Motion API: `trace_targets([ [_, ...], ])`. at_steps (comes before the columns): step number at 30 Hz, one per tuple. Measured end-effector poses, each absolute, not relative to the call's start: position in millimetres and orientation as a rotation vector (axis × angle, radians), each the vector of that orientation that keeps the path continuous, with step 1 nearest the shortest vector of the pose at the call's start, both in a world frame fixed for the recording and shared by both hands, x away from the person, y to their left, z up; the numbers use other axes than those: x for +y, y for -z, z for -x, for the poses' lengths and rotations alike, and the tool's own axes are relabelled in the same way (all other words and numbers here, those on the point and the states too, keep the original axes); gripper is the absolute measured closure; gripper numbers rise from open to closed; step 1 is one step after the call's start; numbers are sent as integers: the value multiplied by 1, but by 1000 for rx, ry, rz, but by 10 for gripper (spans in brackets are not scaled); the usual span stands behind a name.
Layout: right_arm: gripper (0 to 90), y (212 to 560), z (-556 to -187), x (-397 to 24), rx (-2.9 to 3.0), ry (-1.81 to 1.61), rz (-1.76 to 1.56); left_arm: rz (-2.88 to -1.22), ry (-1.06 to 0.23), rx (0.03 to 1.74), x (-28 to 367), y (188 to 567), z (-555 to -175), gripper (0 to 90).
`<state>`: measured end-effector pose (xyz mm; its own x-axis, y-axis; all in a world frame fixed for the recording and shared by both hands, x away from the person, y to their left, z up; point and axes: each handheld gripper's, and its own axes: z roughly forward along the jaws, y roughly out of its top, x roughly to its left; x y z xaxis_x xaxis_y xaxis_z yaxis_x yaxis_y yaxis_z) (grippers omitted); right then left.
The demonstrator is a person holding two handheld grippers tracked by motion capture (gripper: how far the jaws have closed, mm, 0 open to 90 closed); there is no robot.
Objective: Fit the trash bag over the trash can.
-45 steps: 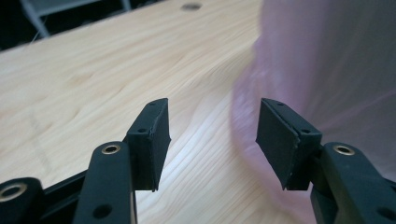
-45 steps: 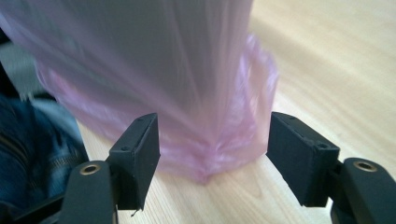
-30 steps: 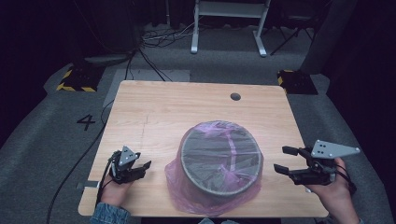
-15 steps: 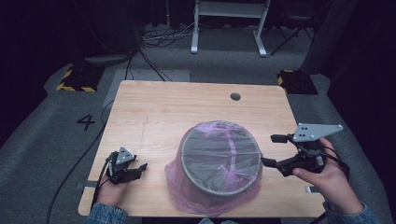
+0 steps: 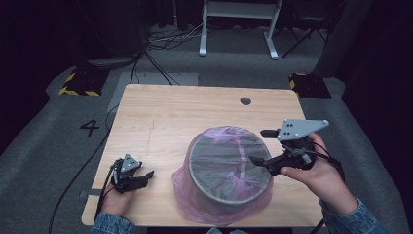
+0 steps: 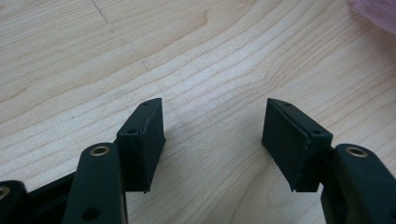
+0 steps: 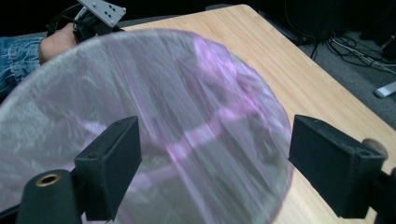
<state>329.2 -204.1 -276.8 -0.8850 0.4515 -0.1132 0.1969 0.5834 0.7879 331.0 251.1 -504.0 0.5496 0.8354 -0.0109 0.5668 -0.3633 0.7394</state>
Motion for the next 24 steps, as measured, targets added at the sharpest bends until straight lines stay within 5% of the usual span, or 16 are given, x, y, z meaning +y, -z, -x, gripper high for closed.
trace_targets([
  [3,375,275,-330,-193,2594,-1206,-519,-2075,-483,1125,251,504,-331,387],
  [9,236,275,-338,-171,2626,-1165,-584,-2074,-483,1125,251,504,-331,387],
  [24,204,297,-358,-128,2503,-1293,-665,-2075,-483,1126,251,504,-331,378],
])
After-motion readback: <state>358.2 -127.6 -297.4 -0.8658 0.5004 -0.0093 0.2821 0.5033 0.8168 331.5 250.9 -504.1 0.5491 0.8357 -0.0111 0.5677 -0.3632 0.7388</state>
